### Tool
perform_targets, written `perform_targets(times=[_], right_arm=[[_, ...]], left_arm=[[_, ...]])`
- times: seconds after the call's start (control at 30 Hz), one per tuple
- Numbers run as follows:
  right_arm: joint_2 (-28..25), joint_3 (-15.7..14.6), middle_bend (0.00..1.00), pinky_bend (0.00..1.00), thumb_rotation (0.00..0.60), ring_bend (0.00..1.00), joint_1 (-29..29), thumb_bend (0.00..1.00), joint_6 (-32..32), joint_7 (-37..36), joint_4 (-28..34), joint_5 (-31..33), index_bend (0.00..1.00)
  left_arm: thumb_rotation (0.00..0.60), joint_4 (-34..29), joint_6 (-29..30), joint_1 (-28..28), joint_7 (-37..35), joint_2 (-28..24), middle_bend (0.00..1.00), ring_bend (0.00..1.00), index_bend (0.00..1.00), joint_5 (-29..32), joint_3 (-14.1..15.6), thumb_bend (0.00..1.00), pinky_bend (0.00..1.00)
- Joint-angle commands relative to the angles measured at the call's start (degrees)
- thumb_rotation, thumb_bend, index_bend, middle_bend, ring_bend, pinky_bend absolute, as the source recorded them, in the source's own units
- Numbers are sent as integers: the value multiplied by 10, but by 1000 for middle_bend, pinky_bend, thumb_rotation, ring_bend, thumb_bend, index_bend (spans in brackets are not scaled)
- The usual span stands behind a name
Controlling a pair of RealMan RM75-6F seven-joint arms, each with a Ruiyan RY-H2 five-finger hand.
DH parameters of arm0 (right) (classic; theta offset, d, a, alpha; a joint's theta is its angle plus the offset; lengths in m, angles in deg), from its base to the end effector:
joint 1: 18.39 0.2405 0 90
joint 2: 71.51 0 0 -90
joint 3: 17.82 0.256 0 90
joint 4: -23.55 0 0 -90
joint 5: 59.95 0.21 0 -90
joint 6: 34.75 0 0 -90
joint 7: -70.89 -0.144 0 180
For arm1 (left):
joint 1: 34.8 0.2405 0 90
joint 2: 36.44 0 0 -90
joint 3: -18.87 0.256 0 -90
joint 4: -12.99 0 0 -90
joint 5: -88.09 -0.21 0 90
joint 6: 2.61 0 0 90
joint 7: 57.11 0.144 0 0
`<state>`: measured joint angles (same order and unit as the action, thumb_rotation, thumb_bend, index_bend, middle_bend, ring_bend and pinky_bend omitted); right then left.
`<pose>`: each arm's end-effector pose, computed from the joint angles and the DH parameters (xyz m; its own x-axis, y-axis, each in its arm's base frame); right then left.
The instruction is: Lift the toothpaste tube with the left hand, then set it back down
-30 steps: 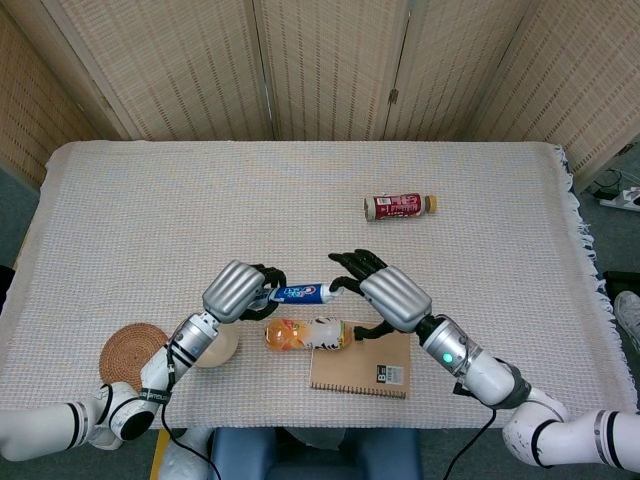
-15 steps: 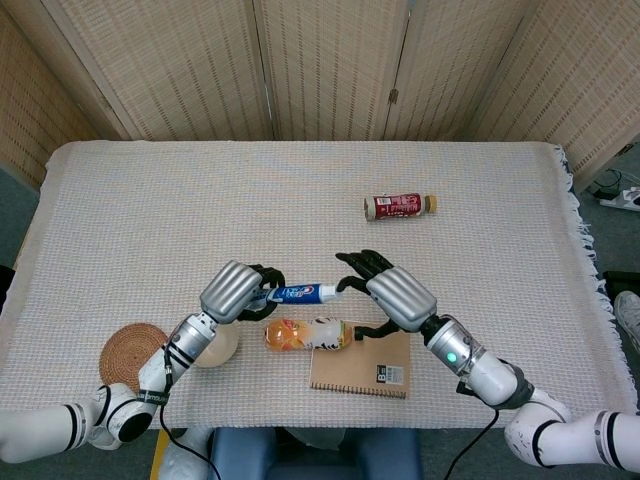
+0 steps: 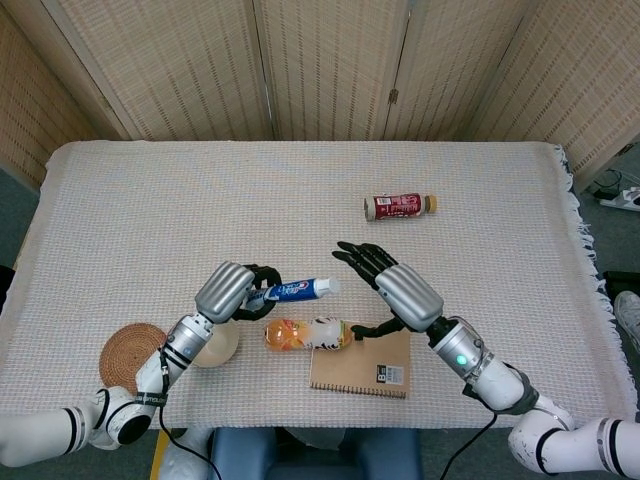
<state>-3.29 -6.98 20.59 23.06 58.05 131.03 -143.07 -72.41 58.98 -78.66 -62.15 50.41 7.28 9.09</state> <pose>-0.0972 -0.2987 0.0764 0.0708 -0.3907 0.9178 -0.8503 -0.5047 -0.1492 -0.1070 0.3387 0.0065 0.1773 0.2411 0.9542 0.8436 -0.5365 -0.0211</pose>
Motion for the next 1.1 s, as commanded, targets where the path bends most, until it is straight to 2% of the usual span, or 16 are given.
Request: perform_targets(times=[0.03, 0.23, 0.63, 1.1], right_arm=[[28, 8, 0, 0, 347, 0, 3, 175, 13, -57, -18, -15, 0], [71, 17, 0, 0, 286, 0, 20, 138, 9, -131, -51, -18, 0], [124, 32, 0, 0, 282, 0, 47, 137, 6, -210, -96, -18, 0], [155, 45, 0, 0, 281, 0, 67, 137, 3, -246, -119, -7, 0]], left_arm=[[600, -4, 4, 2, -6, 1, 747, 676, 747, -1, -2, 843, 735], [600, -7, 11, 4, -18, 5, 747, 676, 747, -5, -6, 845, 735], [600, -6, 26, 7, -18, 11, 747, 675, 747, -14, -10, 853, 735], [600, -9, 25, 7, -24, 15, 747, 676, 747, -11, -15, 854, 734]])
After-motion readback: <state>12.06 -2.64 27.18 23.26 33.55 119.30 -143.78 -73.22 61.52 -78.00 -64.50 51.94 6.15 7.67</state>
